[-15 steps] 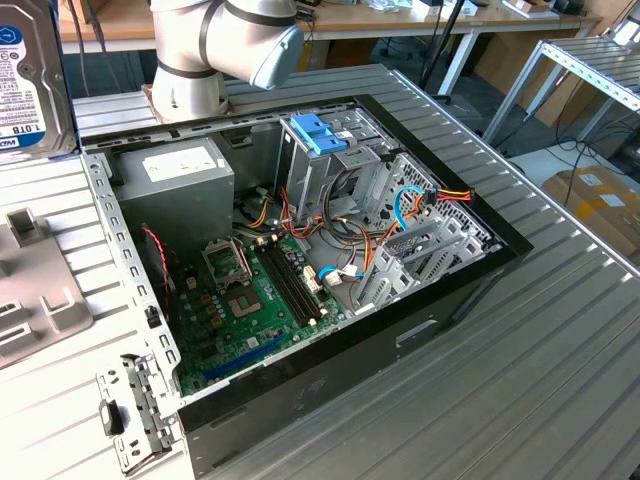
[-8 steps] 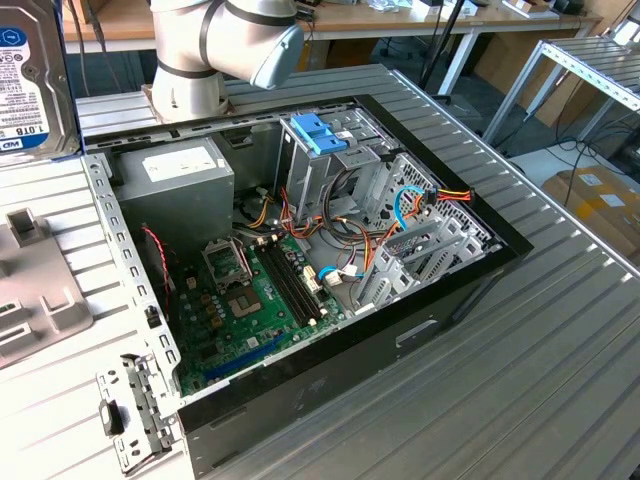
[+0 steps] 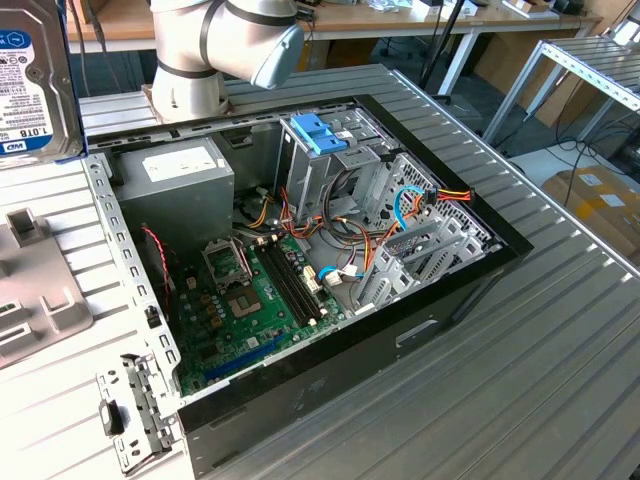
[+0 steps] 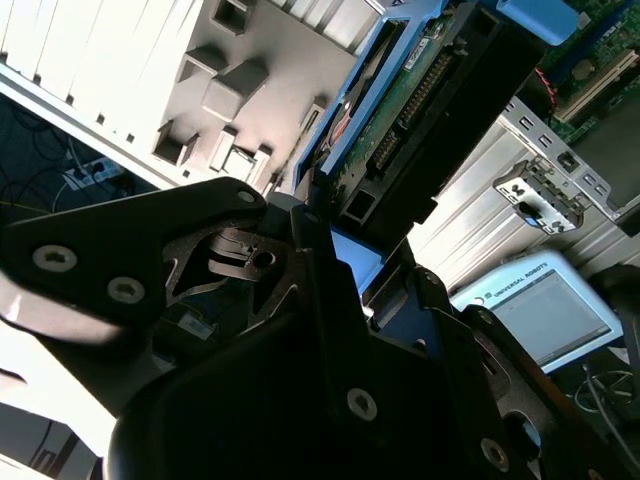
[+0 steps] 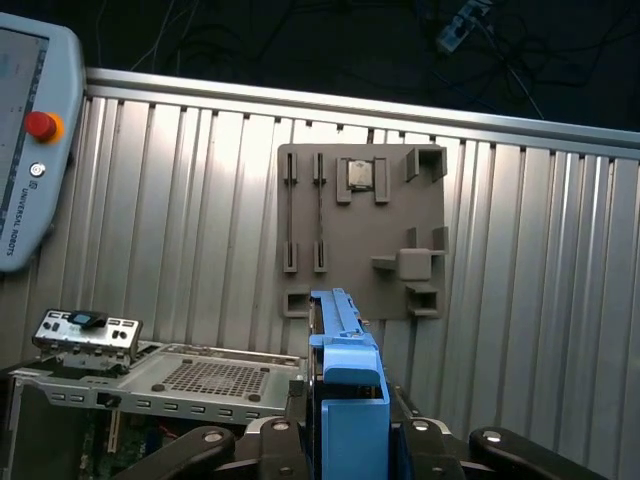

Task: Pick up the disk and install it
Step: 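Pick up the disk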

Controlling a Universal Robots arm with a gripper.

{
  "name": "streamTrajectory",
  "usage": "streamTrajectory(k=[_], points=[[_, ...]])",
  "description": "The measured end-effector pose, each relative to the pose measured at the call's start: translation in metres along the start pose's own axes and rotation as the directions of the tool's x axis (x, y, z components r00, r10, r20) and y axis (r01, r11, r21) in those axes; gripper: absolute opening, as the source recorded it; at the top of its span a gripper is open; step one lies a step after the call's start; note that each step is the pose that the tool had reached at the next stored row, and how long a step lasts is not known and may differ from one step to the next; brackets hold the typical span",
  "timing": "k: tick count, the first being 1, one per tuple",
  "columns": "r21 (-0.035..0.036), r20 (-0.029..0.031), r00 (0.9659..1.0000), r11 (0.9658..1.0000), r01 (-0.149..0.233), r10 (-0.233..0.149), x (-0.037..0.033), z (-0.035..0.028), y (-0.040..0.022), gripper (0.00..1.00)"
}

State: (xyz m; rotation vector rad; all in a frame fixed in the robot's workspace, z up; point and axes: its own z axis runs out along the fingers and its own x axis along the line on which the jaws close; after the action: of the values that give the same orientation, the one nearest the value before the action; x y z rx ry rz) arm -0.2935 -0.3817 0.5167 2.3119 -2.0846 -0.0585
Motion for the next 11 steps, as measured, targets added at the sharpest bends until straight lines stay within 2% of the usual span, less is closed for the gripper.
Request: streamTrajectory(k=[11], points=[[-0.0001,-0.0001,1.0000,1.0000,0.000,0.000,0.0041,0.0002,-0.0032,0.37]])
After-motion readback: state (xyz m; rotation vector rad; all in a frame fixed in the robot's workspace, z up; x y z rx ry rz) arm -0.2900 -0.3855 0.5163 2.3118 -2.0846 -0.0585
